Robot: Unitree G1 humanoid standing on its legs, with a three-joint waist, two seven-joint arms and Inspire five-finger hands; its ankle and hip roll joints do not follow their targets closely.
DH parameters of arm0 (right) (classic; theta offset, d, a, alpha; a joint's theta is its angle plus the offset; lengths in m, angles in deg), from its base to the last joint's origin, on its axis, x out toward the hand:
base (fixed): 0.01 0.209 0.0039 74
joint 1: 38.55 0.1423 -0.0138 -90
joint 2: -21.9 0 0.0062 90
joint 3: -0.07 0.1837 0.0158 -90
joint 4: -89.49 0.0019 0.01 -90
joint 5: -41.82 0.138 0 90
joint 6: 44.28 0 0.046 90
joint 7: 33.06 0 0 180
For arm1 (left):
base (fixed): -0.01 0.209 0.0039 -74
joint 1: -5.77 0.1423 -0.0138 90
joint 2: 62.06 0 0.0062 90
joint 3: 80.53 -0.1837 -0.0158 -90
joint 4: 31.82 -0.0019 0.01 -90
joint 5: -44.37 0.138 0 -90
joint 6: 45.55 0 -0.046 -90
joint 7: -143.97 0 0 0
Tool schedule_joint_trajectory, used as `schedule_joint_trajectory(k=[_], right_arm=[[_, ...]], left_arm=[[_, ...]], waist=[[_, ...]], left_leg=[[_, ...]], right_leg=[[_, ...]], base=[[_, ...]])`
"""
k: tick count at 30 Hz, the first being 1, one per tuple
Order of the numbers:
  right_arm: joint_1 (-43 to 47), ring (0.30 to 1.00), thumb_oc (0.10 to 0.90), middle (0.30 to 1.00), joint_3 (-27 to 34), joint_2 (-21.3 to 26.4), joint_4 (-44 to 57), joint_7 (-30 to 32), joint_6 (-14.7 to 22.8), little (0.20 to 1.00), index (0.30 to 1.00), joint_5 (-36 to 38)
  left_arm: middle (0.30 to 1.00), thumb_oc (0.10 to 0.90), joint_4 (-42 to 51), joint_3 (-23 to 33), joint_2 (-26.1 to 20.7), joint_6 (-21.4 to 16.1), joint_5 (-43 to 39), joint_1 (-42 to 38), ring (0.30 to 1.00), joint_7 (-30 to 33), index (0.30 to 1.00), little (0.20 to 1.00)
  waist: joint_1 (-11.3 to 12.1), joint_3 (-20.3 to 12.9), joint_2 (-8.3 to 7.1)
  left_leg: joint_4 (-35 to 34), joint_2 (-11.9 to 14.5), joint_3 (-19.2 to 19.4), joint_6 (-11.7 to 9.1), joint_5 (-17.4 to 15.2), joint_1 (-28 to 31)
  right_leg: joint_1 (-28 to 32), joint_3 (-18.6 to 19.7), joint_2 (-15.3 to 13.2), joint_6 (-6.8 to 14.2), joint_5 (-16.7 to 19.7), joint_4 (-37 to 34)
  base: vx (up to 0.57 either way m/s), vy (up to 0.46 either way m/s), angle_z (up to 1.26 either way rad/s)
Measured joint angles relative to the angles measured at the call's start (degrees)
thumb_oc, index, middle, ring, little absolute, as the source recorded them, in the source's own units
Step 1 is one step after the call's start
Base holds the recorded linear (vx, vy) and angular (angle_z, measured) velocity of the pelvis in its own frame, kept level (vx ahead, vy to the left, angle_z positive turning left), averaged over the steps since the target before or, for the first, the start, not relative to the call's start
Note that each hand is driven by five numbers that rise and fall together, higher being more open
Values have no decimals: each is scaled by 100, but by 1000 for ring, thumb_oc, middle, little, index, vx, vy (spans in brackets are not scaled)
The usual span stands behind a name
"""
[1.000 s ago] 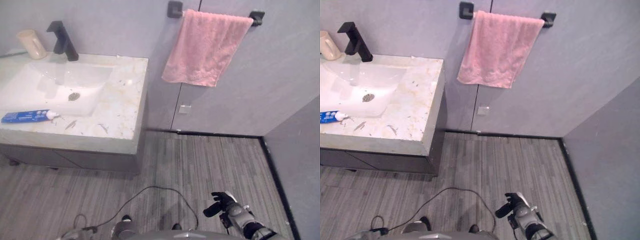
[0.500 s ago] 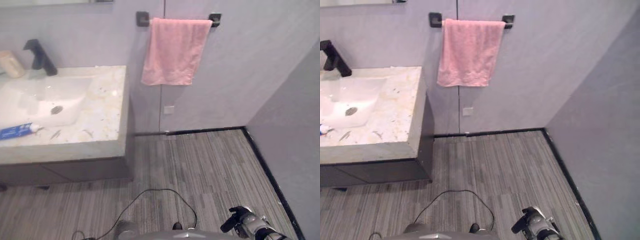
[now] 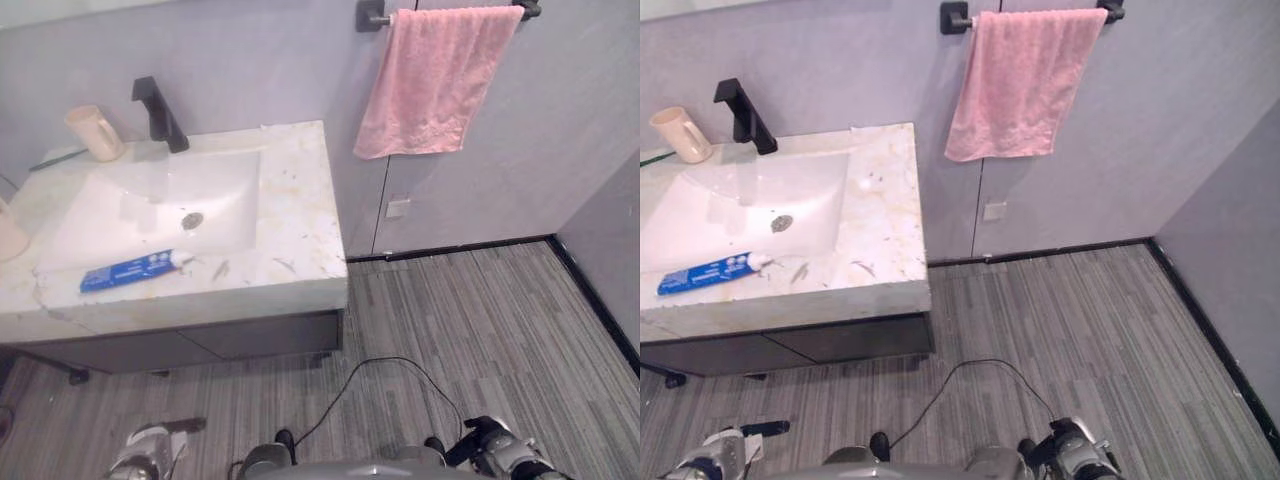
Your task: Organize the bathroom.
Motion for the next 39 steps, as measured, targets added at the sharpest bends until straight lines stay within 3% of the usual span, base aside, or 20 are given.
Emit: schedule_joint_trajectory(k=[1,2,3,4,5,6,7,9,10,14,17,23,26,28,31,32,34,35,37,39], right_arm=[[26,900,800,900,31,59,53,45,16,900,900,22],[23,900,800,900,91,53,81,47,67,900,900,18],[39,900,800,900,94,26,174,49,131,900,900,8],[-31,900,800,900,89,-23,173,-3,137,900,900,28],[-48,900,800,900,37,-66,164,-44,103,900,900,30],[-94,900,800,900,-11,-82,160,-56,118,900,900,42],[-169,900,800,900,-5,-116,106,-57,162,900,900,60],[-174,900,800,900,1,-114,-151,-41,274,900,900,56],[-139,900,800,900,1,-103,-254,-27,321,900,900,55],[-71,900,800,900,-4,-92,-281,14,389,900,900,61],[-68,900,800,900,-6,-79,-274,56,334,900,900,75],[-52,900,800,900,-13,-59,-257,106,312,900,900,72],[-80,900,800,900,-132,-58,-234,81,183,900,900,51],[40,900,800,900,-386,-75,-226,72,59,900,900,49],[76,900,800,900,-401,18,-206,124,9,900,900,28],[44,900,800,900,-359,43,-183,132,10,900,900,23],[-70,900,800,900,-317,102,-167,201,2,900,900,26],[-94,900,800,900,-272,126,-166,233,-12,900,900,35],[-194,900,800,900,-128,68,-130,270,-11,900,900,60],[-276,900,800,900,-59,29,18,264,-33,900,900,67]], left_arm=[[900,800,21,-41,-3,91,115,101,900,16,900,900],[900,800,89,-41,0,102,113,152,900,46,900,900],[900,800,116,-32,2,176,98,246,900,76,900,900],[900,800,132,58,52,181,55,228,900,266,900,900],[900,800,129,78,53,177,18,217,900,366,900,900],[900,800,130,83,52,169,-62,178,900,535,900,900],[900,800,142,177,65,161,-252,130,900,859,900,900],[900,800,236,485,137,21,-830,183,900,1493,900,900],[900,800,234,620,197,-58,-1022,199,900,1666,900,900],[900,800,92,1222,303,-359,-2067,339,900,2599,900,900],[900,800,-241,1482,307,-619,-2587,378,900,2744,900,900],[900,800,-444,1595,317,-764,-2834,418,900,2742,900,900],[900,800,-450,1573,312,-867,-2784,410,900,2504,900,900],[900,800,-390,1395,286,-849,-2458,334,900,2263,900,900],[900,800,-558,1306,405,-794,-2345,406,900,2016,900,900],[900,800,-548,1260,444,-779,-2298,379,900,1965,900,900],[900,800,-479,928,554,-708,-2027,268,900,1785,900,900],[900,800,-342,743,621,-669,-1835,197,900,1691,900,900],[900,800,84,422,620,-597,-1337,100,900,1564,900,900],[900,800,416,298,587,-552,-1020,64,900,1532,900,900]], waist=[[47,9,-31],[102,37,-55],[105,73,9],[61,74,2],[37,73,45],[16,45,-18],[-33,31,-178],[21,-116,-478],[56,-141,-511],[126,-259,-320],[134,-331,-261],[208,-356,-279],[274,-400,-359],[299,-304,-529],[250,-316,-494],[181,-332,-450],[-34,-348,-370],[-94,-374,-346],[-133,-224,-433],[-186,-98,-473]], left_leg=[[-59,-73,219,111,-3,75],[-86,-86,315,185,-8,104],[-286,-17,377,307,39,202],[-584,60,336,329,265,364],[-792,128,310,318,390,420],[-922,128,239,306,475,431],[-1025,38,168,225,584,435],[-1043,-269,168,203,571,480],[-1040,-284,157,192,559,548],[-1010,-226,156,143,518,600],[-1013,-189,133,125,504,630],[-1019,-103,62,121,452,584],[-503,-9,5,-48,336,311],[370,-54,-365,-261,451,-102],[1266,42,-441,-219,90,-328],[1255,-2,-326,-207,-19,-328],[737,-56,73,86,-216,-221],[47,-164,150,208,-207,-42],[-499,-464,180,463,197,55],[-555,-584,188,551,301,32]], right_leg=[[-244,-73,-44,143,501,148],[-388,-74,-46,127,787,198],[-625,-43,7,299,715,514],[-707,8,478,680,-228,843],[-700,39,859,731,-670,923],[-700,-8,1164,730,-957,943],[-594,-275,1430,550,-1305,831],[-246,-509,1522,389,-1239,32],[-87,-491,1551,251,-1136,-199],[295,-450,1739,157,-782,-1011],[443,-407,1821,146,-671,-1239],[448,-454,1902,160,-688,-1238],[489,-610,1963,58,-769,-1231],[404,-448,1870,-218,-952,-1071],[394,-382,1865,-328,-950,-1038],[349,-418,1848,-317,-949,-1021],[221,-560,1716,-110,-862,-946],[81,-550,1609,29,-849,-836],[-178,-489,1330,238,-756,-611],[-260,-449,1181,443,-625,-529]], base=[[16,262,-69],[4,221,-80],[-7,53,-50],[-12,25,-24],[-8,-9,6],[-13,-30,33],[-12,-43,37],[-25,-35,10],[-29,-35,-32],[10,-62,-18],[-9,-55,2],[-17,-76,7],[-12,-28,30],[44,141,5],[-2,265,-20],[-73,480,15],[-139,350,37],[-166,202,24],[-257,160,7],[-231,130,0]])
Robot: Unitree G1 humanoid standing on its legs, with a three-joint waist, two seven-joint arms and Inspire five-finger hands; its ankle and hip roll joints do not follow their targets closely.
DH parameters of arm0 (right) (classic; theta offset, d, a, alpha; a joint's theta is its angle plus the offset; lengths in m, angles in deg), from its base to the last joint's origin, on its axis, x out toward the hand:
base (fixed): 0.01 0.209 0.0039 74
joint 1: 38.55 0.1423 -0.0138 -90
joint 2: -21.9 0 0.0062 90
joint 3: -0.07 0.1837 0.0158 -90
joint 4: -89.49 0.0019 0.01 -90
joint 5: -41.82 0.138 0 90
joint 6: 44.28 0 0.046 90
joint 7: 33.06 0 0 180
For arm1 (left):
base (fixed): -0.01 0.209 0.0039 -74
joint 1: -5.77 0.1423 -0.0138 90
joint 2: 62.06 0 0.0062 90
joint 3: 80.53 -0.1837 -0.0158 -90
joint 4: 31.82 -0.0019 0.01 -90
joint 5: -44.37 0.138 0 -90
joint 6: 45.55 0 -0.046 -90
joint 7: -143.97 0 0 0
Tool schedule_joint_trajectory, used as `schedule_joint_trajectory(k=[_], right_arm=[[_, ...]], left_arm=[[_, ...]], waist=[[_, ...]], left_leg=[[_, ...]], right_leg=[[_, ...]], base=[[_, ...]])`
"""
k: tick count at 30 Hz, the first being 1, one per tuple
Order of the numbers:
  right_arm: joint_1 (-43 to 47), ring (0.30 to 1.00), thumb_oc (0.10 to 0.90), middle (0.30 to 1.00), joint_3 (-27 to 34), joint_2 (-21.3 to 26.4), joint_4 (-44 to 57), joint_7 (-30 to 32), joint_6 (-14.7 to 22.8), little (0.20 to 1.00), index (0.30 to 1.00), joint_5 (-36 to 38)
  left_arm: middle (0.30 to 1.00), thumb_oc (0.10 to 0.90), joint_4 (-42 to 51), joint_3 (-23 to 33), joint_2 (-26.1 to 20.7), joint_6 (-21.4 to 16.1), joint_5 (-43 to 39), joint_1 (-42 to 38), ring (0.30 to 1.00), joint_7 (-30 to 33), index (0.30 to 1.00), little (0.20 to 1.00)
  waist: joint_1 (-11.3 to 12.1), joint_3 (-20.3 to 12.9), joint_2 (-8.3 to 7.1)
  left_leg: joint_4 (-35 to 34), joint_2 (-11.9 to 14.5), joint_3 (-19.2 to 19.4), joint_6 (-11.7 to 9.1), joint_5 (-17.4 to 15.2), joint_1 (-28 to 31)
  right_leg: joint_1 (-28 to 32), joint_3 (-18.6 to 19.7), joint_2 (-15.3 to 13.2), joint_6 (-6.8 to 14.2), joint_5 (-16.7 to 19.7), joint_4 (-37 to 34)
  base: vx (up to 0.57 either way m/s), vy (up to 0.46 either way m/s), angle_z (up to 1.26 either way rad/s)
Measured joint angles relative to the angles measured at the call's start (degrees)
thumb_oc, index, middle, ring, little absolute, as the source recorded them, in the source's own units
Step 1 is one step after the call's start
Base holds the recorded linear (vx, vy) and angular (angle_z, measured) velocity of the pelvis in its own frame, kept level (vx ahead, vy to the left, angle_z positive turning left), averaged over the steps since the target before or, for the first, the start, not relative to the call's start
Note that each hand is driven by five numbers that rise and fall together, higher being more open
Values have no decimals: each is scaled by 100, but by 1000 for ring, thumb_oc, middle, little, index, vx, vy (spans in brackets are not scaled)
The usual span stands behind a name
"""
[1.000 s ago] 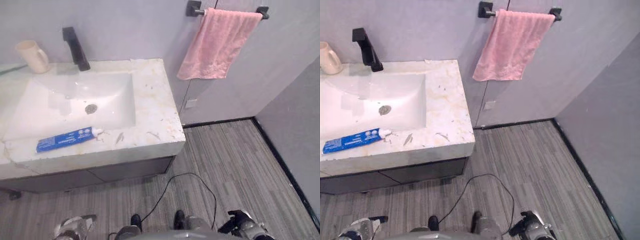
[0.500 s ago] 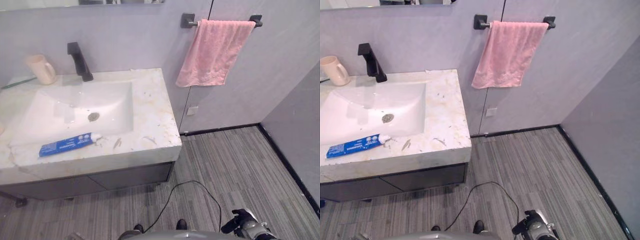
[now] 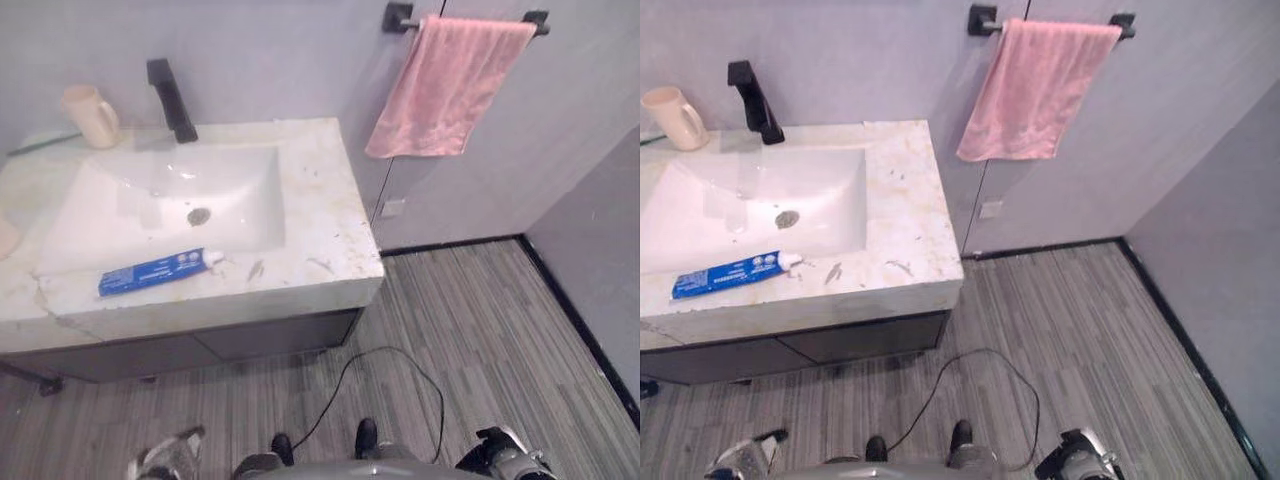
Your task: Organize the bathroom.
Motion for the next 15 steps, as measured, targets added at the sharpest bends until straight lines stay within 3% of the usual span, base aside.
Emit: schedule_joint_trajectory(k=[2,5,7,9,11,12,13,15], right_arm=[[-9,900,800,900,23,-66,50,-26,31,900,900,-1],[53,900,800,900,56,-103,5,-49,97,900,900,-2],[157,900,800,900,56,-110,-62,-45,227,900,900,-9],[252,900,800,900,48,-142,-92,-23,307,900,900,-3],[319,900,800,900,44,-251,-136,-12,312,900,900,0],[385,900,800,900,-50,-328,-129,-12,361,900,900,3],[416,900,800,900,-146,-341,-78,-12,417,900,900,3],[422,900,800,900,-224,-337,-64,7,437,900,900,5]], left_arm=[[900,800,180,-66,-40,1,174,-116,900,-29,900,900],[900,800,227,-86,-102,40,208,-142,900,3,900,900],[900,800,190,-96,-205,214,200,-137,900,156,900,900],[900,800,4,-92,-262,317,200,-87,900,387,900,900],[900,800,-116,-77,-319,385,198,-44,900,581,900,900],[900,800,-133,-60,-379,412,196,76,900,655,900,900],[900,800,-131,-59,-392,445,196,131,900,688,900,900],[900,800,-129,-61,-331,491,186,181,900,711,900,900]], waist=[[-19,163,102],[88,234,348],[247,195,367],[349,142,302],[493,45,152],[505,-44,0],[504,-105,-93],[490,-252,-65]], left_leg=[[-149,-3,27,144,84,97],[-390,199,75,317,206,252],[-394,233,149,314,217,249],[-398,165,160,271,246,273],[-400,88,190,257,255,265],[-394,6,186,219,273,250],[-385,-42,187,189,287,250],[-330,10,67,52,289,149]], right_leg=[[-97,236,3,205,178,358],[-294,286,74,218,-424,1696],[-136,297,16,253,-742,2077],[482,259,-15,345,-811,1237],[874,287,-24,396,-790,374],[1061,308,-1,427,-654,-102],[1148,300,12,331,-598,-282],[1141,406,107,270,-568,-331]], base=[[-205,128,7],[-124,13,3],[-62,-96,-27],[-118,-170,-23],[-151,-197,-29],[-183,-207,-17],[-175,-185,-9],[-180,-177,12]])
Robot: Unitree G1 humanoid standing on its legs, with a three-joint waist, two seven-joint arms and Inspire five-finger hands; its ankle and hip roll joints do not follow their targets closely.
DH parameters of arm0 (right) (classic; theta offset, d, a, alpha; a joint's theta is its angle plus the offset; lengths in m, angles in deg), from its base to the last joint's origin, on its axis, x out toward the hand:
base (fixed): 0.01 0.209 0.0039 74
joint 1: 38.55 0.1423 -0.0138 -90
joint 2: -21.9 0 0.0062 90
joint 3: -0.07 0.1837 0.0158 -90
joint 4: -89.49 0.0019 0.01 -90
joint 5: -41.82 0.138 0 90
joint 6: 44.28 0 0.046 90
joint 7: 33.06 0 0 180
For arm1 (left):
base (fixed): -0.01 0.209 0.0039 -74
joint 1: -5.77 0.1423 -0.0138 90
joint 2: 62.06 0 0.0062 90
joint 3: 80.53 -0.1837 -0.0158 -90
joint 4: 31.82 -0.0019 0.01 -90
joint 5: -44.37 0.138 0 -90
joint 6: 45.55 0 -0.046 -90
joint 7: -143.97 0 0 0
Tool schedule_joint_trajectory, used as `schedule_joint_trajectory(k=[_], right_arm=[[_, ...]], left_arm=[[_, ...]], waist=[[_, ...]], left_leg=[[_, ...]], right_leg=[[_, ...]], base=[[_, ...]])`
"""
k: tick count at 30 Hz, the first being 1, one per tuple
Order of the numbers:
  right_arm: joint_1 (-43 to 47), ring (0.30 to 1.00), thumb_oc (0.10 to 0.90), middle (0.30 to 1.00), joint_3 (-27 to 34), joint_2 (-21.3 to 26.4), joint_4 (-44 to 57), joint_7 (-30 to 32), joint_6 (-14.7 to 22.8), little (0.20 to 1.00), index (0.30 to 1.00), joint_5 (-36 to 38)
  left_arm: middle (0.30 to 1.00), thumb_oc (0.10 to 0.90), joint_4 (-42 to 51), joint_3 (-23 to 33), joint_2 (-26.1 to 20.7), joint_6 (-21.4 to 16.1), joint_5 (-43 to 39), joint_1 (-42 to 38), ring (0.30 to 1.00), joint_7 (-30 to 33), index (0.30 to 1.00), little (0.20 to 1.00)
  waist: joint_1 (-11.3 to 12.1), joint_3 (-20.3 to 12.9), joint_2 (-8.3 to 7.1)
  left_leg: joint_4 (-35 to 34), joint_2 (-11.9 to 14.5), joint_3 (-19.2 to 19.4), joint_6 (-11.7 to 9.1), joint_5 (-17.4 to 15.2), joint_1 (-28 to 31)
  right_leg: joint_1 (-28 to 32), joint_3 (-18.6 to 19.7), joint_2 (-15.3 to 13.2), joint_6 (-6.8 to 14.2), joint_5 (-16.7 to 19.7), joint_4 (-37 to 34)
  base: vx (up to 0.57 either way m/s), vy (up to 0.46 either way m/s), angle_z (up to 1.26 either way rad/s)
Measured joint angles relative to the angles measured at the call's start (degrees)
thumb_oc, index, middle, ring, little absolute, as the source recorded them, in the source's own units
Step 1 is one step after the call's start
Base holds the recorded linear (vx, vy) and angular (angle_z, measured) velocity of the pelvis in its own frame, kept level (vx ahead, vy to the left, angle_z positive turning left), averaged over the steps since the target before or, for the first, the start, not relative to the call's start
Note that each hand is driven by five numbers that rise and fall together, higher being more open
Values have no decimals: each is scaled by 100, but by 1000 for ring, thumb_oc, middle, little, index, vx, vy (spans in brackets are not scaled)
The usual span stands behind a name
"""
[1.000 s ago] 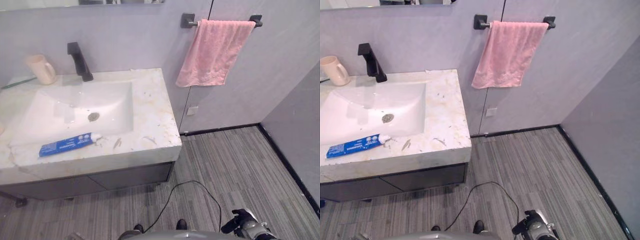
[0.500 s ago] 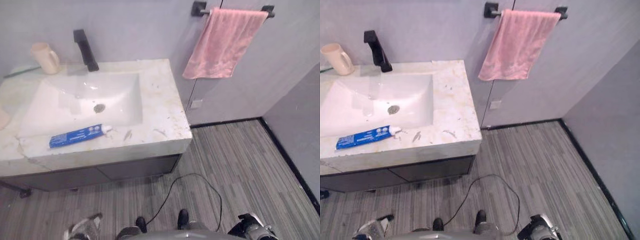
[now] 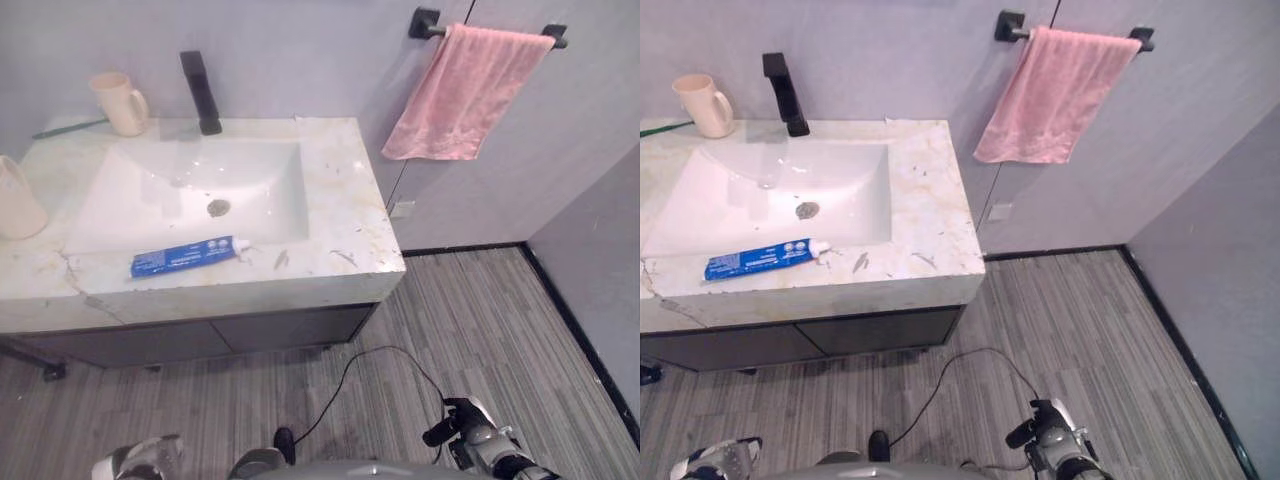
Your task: Organize the bathroom.
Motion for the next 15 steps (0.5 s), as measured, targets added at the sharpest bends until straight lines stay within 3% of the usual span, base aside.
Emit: schedule_joint_trajectory(k=[2,3,5,6,9,11,12,13,14,15], right_arm=[[75,900,800,900,-13,14,25,32,9,900,900,6],[28,900,800,900,-57,12,35,36,-55,900,900,5],[12,900,800,900,-68,10,38,33,-131,900,900,0],[40,900,800,900,-67,19,37,36,-170,900,900,0],[76,900,800,900,-146,18,-67,28,-171,900,900,-3],[80,900,800,900,-200,23,-70,12,-168,900,900,-18],[80,900,800,900,-200,23,-70,12,-168,900,900,-18],[76,900,800,900,-228,42,-69,7,-176,900,900,-20],[28,900,800,900,-238,44,-73,0,-214,900,900,-21],[14,900,800,900,-245,52,-66,-43,-314,900,900,-20]], left_arm=[[900,800,17,-15,50,-5,-48,-44,900,3,900,900],[900,800,59,-42,34,-26,-134,-83,900,2,900,900],[900,800,178,-43,43,-35,-234,-88,900,-8,900,900],[900,800,203,-55,74,-37,-243,-87,900,-17,900,900],[900,800,315,-139,148,-147,-241,-112,900,-143,900,900],[900,800,410,-175,232,-170,-236,-60,900,-223,900,900],[900,800,410,-175,232,-170,-236,-60,900,-223,900,900],[900,800,406,-177,268,-178,-215,-48,900,-287,900,900],[900,800,410,-173,273,-180,-184,-71,900,-378,900,900],[900,800,410,-170,276,-179,-165,-54,900,-442,900,900]], waist=[[-68,-34,77],[-95,-77,25],[-48,-96,-71],[-42,-90,-67],[-51,49,44],[-29,176,256],[-29,176,256],[-32,256,379],[-66,300,417],[9,378,334]], left_leg=[[67,111,-183,-48,69,-104],[97,137,-253,-85,90,-182],[198,117,-341,-174,144,-313],[285,137,-406,-224,206,-421],[362,260,-734,-409,404,-614],[149,456,-914,-672,565,-622],[149,456,-914,-672,565,-622],[54,604,-990,-758,614,-675],[53,780,-824,-830,544,-799],[134,892,-384,-805,255,-817]], right_leg=[[-62,282,135,-104,-76,215],[-120,391,179,-209,-235,283],[-93,369,181,-212,-463,177],[-102,356,206,-101,-575,154],[-86,289,426,-155,-735,117],[-88,162,728,-364,-807,209],[-88,162,728,-364,-807,209],[-102,108,936,-468,-843,301],[-125,-18,1013,-678,-828,252],[-188,-252,964,-1004,-762,252]], base=[[-217,-233,41],[-148,-162,39],[-261,-258,27],[-322,-323,23],[-215,-238,50],[-163,-217,43],[-99,-138,47],[-92,-93,78],[-143,-128,99],[-122,-102,74]])
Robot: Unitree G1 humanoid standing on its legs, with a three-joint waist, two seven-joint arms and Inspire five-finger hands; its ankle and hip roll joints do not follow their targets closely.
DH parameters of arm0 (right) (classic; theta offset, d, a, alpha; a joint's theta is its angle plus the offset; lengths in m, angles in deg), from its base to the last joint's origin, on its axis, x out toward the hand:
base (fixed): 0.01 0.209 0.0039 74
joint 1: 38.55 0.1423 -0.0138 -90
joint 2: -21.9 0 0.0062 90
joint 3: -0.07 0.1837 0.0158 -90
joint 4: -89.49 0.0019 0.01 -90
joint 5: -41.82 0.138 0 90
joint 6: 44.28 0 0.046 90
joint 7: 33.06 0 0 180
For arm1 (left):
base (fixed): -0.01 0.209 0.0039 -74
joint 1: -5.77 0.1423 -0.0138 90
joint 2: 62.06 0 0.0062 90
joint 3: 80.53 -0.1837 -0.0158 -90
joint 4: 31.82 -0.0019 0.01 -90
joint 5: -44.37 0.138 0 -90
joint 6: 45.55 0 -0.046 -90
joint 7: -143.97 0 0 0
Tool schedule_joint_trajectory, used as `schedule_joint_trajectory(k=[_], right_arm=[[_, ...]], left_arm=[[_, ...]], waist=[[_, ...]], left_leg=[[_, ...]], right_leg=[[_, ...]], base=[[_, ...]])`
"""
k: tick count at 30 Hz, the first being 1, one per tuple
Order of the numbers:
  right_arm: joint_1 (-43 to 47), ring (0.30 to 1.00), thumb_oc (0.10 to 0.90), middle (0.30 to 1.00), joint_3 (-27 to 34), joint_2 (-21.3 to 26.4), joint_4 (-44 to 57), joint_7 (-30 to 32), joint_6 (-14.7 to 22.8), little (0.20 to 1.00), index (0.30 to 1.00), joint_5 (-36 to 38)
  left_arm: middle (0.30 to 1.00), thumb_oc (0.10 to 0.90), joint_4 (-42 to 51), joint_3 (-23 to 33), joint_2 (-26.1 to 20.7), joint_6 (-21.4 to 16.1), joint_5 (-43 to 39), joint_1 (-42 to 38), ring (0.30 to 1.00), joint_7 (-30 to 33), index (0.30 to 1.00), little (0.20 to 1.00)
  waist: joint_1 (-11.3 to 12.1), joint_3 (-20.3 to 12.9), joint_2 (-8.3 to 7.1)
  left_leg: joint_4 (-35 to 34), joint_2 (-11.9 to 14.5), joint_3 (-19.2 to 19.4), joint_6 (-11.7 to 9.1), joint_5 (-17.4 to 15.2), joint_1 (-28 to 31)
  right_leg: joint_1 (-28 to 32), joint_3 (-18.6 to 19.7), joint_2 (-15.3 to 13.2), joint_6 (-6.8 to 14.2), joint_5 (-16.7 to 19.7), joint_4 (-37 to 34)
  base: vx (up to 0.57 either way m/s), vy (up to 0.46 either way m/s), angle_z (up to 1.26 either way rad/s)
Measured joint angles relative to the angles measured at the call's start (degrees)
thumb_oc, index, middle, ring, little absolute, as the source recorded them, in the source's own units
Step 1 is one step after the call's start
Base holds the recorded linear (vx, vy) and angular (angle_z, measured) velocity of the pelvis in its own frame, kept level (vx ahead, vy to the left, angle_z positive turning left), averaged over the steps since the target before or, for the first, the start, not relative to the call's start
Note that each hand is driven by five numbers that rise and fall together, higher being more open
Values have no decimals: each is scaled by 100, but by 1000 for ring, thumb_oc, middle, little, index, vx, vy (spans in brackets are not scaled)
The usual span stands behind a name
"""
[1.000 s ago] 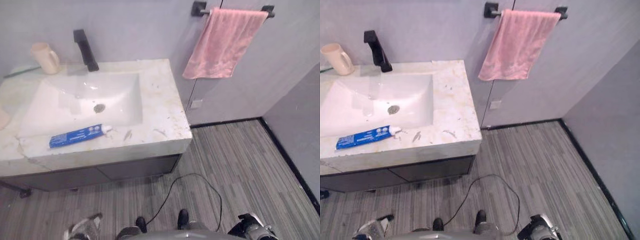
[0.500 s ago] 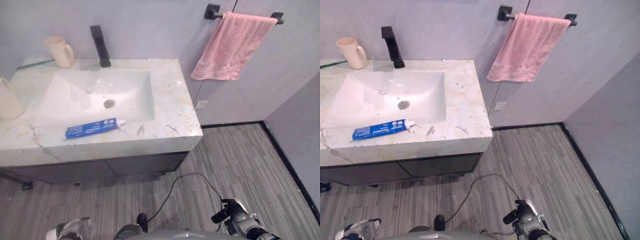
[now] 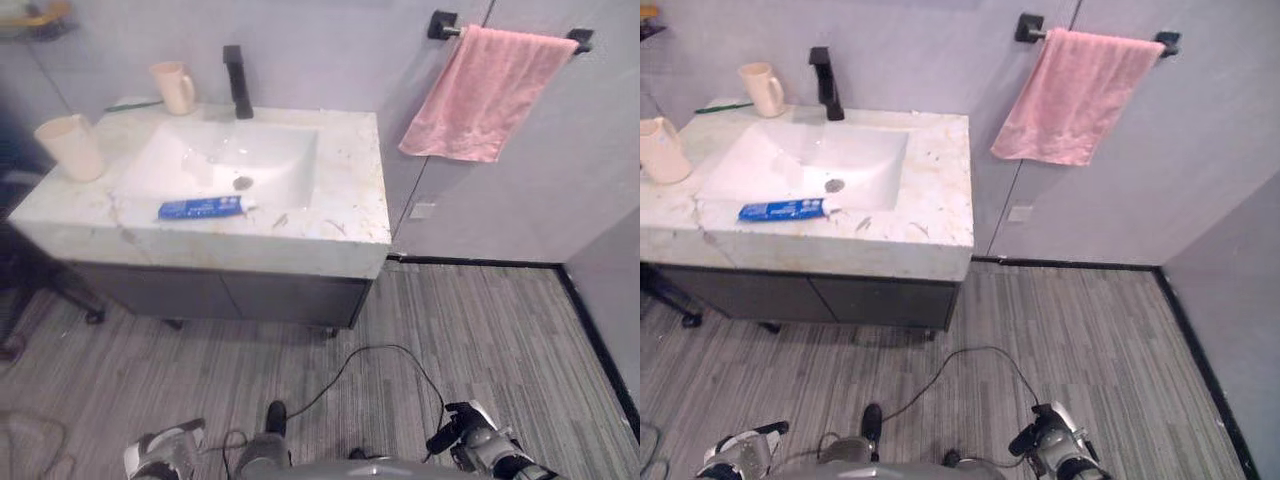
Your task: Organize the bathroom.
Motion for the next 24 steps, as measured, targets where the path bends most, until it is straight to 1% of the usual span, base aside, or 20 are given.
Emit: schedule_joint_trajectory(k=[1,2,3,5,6,7,8,9,10,12,13,15,16,18,19,20,21,22,23,24], right_arm=[[0,900,800,900,0,0,0,0,0,900,900,0],[-17,900,800,900,-1,35,-1,-2,-19,900,900,-1],[-23,900,800,900,23,79,-2,-5,-85,900,900,0],[16,900,800,900,24,147,-16,-3,-92,900,900,-16],[58,900,800,900,25,219,-45,7,-92,900,900,-14],[72,900,800,900,33,250,-62,12,-92,900,900,-14],[83,900,800,900,102,273,-105,28,-90,900,900,-8],[81,900,800,900,115,280,-113,51,-91,900,900,6],[79,900,800,900,168,221,-127,68,-90,900,900,7],[59,900,800,900,184,105,-120,65,-85,900,900,18],[67,900,800,900,185,60,-121,66,-89,900,900,19],[56,900,800,900,185,-3,-120,65,-90,900,900,25],[59,900,800,900,184,-16,-119,65,-90,900,900,25],[87,900,800,900,184,-20,-115,64,-98,900,900,28],[128,900,800,900,188,12,-102,83,-129,900,900,75],[128,900,800,900,188,33,-102,85,-143,900,900,91],[95,900,800,900,195,67,-116,115,-197,900,900,210],[82,900,800,900,198,77,-121,116,-239,900,900,233],[81,900,800,900,198,102,-147,115,-267,900,900,239],[88,900,800,900,198,151,-180,116,-265,900,900,239]], left_arm=[[900,800,0,0,0,0,0,0,900,0,900,900],[900,800,-64,0,4,36,8,18,900,-53,900,900],[900,800,-129,-5,-7,38,49,18,900,-142,900,900],[900,800,-119,-12,-1,36,205,11,900,-239,900,900],[900,800,-102,-19,20,31,303,4,900,-317,900,900],[900,800,-94,-32,28,29,408,5,900,-360,900,900],[900,800,-21,-120,30,26,461,9,900,-364,900,900],[900,800,13,-129,41,26,526,-9,900,-376,900,900],[900,800,15,-135,22,12,645,-21,900,-403,900,900],[900,800,106,-256,-38,-19,688,-83,900,-426,900,900],[900,800,110,-255,-34,-63,689,-100,900,-455,900,900],[900,800,107,-254,-50,-84,705,-89,900,-457,900,900],[900,800,101,-251,-47,-87,778,-76,900,-460,900,900],[900,800,96,-250,-46,-90,858,-82,900,-462,900,900],[900,800,97,-250,-19,-75,862,-87,900,-460,900,900],[900,800,97,-250,-5,-69,862,-75,900,-460,900,900],[900,800,98,-249,6,-40,870,-34,900,-457,900,900],[900,800,97,-249,6,-29,872,-14,900,-458,900,900],[900,800,95,-251,6,-4,874,-14,900,-457,900,900],[900,800,92,-251,6,18,878,-27,900,-457,900,900]], waist=[[0,0,0],[-12,47,-89],[-26,49,-210],[-65,50,-292],[-151,37,-290],[-218,12,-241],[-229,-48,-112],[-247,-107,47],[-250,-103,53],[-233,-124,18],[-233,-123,30],[-227,-124,50],[-209,-126,68],[-196,-117,43],[-193,-109,-22],[-197,-108,-19],[-247,-112,13],[-260,-142,61],[-293,-152,122],[-339,-135,183]], left_leg=[[0,0,0,0,0,0],[353,58,455,-11,-73,-46],[1063,70,633,-57,-72,-56],[1294,-13,633,-89,-232,169],[1048,-74,606,-133,-337,507],[775,-121,534,-139,-327,734],[91,-127,398,-114,-271,1195],[-433,-117,319,-65,-189,1430],[-598,-111,308,-37,-129,1492],[-570,-186,311,12,-98,1426],[-535,-238,317,21,-101,1417],[-414,-257,344,50,-134,1394],[-220,-250,351,10,-207,1313],[257,-258,329,-94,-262,1072],[1173,-313,268,-187,-239,569],[1352,-318,243,-201,-242,490],[1363,-232,156,-226,-397,445],[1026,-135,125,-238,-381,527],[675,-1,45,-289,-305,566],[186,201,-104,-340,-137,607]], right_leg=[[0,0,0,0,0,0],[51,-276,-103,-117,83,-70],[117,-497,-186,-136,275,-301],[189,-670,-268,-73,472,-537],[202,-681,-300,-1,533,-620],[169,-688,-283,32,512,-620],[85,-676,-216,126,578,-612],[-3,-700,-112,163,589,-597],[-35,-699,-105,194,603,-594],[-98,-628,-173,310,664,-601],[-111,-589,-204,347,679,-596],[-138,-466,-220,389,666,-591],[-176,-382,-254,363,638,-578],[-252,-300,-313,324,610,-499],[-295,-165,-471,291,619,-428],[-283,-161,-496,272,659,-431],[-206,-142,-474,273,684,-478],[-203,-104,-427,271,683,-476],[-199,-50,-377,272,682,-477],[-201,-7,-318,266,681,-479]], base=[[-104,-60,53],[-124,-46,66],[-127,-44,77],[-51,-6,50],[-28,21,46],[-24,28,37],[-28,28,21],[-19,18,10],[-18,23,8],[-25,50,-2],[-36,57,-6],[-47,65,-10],[-45,62,-14],[6,72,-18],[83,173,-22],[156,290,-21],[191,283,-13],[182,245,-12],[245,251,-17],[223,220,-20]])
